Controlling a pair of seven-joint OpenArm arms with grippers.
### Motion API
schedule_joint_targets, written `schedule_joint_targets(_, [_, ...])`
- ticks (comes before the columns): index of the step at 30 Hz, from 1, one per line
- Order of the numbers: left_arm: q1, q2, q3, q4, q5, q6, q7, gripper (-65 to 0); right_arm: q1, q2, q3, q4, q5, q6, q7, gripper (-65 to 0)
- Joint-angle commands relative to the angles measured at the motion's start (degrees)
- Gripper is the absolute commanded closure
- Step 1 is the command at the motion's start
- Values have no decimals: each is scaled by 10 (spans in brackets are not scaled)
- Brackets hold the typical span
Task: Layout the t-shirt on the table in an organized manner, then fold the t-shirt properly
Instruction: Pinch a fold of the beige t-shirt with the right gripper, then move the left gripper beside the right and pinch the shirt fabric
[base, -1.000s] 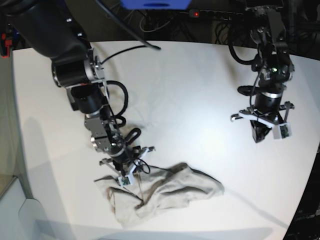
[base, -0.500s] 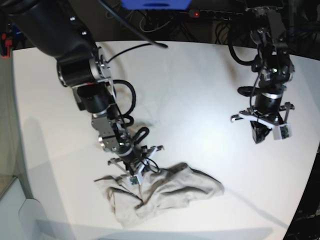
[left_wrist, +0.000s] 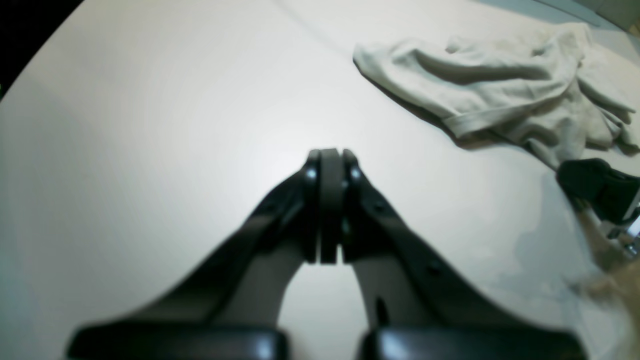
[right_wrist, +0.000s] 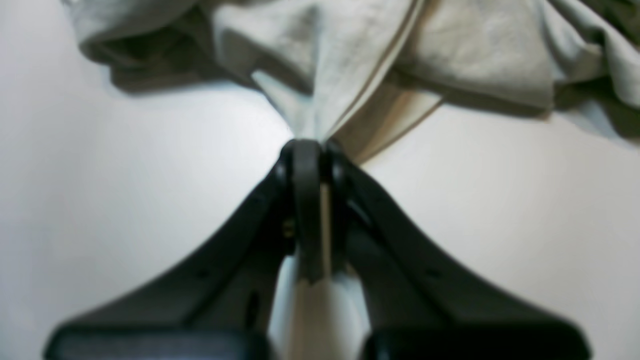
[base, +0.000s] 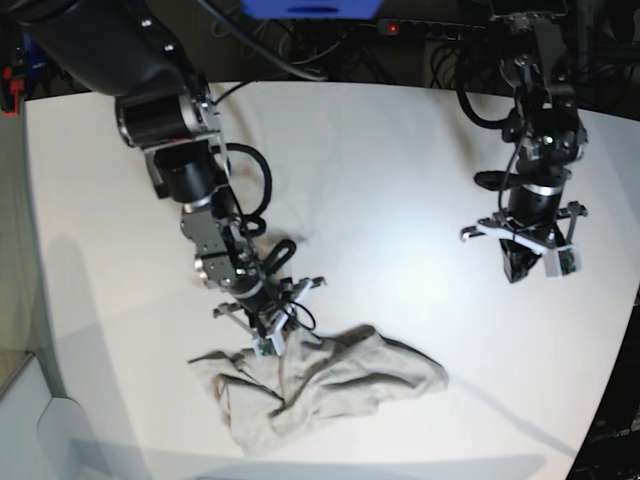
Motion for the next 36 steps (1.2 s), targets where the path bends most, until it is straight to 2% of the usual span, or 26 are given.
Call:
schedule_joint_targets(1, [-5,-4,-2,11,-1,0,-17,-1,7,0,1,31,5,8,3,-24])
schedule_joint_targets(4, [-4,-4,-2,13,-1,0,-16,-1,-25,2,1,103,5,16,-35,-24])
schedule_joint_targets(7, [-4,-4,-2,13,-1,0,-15,-1,-45,2,1,143,5,16,-51,-24])
schedule_joint_targets(16, [-4,-4,-2,11,-4,0,-14,-1,-45,2,1,146,5,14,-50,-26])
schedule_joint_targets(21, [-33,-3,5,3,-5,0,-13,-2,-39,5,1,144,5,13,-63,-28])
schedule_joint_targets(24, [-67,-3,29,-28,-5,2,-12,-68,-39,10,2,147,5,13,-84,-78])
schedule_joint_targets(27, [-105,-3,57,-83,-5,3,-15,-207,-39,11,2,147,5,13,-86,-161])
schedule_joint_targets(29, [-130,-3,75,-116,-4,3,-17,-266,-39,11,1,147,5,13,-86,-205])
schedule_joint_targets(32, [-175,-3,104,-173,-1,3,-18,-292,-41,11,1,147,5,13,-86,-241])
schedule_joint_targets(36, [-258,-3,138,-293,-1,3,-19,-293,-41,10,1,147,5,13,-86,-244])
